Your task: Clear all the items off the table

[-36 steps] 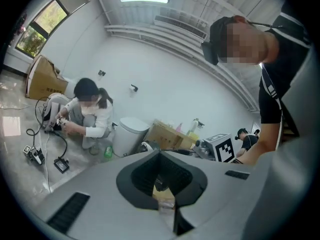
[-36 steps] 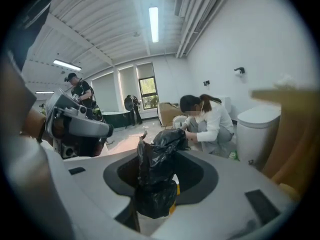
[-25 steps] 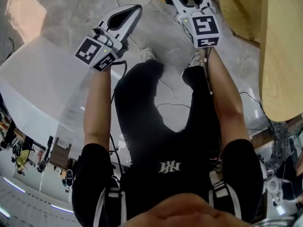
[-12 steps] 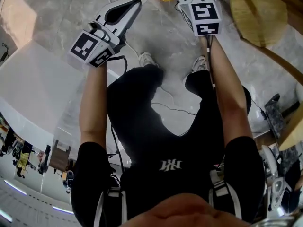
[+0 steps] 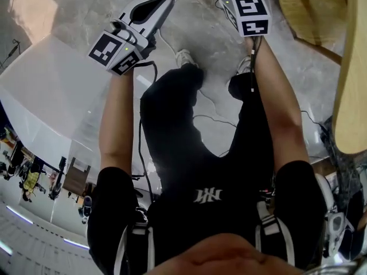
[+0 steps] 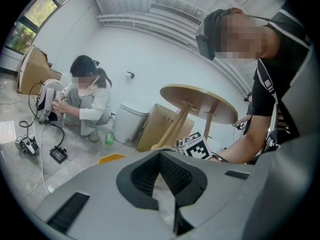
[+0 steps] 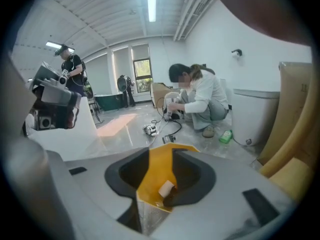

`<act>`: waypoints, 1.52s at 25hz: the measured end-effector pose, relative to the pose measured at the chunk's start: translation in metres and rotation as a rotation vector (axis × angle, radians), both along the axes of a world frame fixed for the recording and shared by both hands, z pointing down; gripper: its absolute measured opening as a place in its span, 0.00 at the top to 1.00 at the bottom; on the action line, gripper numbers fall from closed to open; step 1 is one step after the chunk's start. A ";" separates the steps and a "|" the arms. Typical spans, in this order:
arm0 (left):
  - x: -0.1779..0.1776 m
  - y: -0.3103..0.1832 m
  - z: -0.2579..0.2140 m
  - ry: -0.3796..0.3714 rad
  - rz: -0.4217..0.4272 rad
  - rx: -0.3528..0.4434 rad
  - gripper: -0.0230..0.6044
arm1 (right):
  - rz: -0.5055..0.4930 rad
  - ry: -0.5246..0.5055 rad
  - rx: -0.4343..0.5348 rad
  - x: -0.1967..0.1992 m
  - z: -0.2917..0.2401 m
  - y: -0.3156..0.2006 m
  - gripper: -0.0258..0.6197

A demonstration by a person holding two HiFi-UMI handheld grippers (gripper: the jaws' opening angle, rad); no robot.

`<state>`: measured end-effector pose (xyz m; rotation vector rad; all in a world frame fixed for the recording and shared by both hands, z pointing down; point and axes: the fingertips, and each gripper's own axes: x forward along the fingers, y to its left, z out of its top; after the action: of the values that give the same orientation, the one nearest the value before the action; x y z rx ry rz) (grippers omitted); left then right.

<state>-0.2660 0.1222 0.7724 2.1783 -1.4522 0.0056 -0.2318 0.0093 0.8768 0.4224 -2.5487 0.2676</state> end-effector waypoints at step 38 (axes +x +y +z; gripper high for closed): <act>0.428 -0.087 -0.561 0.062 0.495 0.239 0.94 | 0.229 -0.423 0.172 0.448 -0.676 0.024 0.96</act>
<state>0.1618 0.0351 0.2115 2.6550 -0.8851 -0.0647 0.2161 0.0335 0.2007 0.7993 -2.9504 0.2417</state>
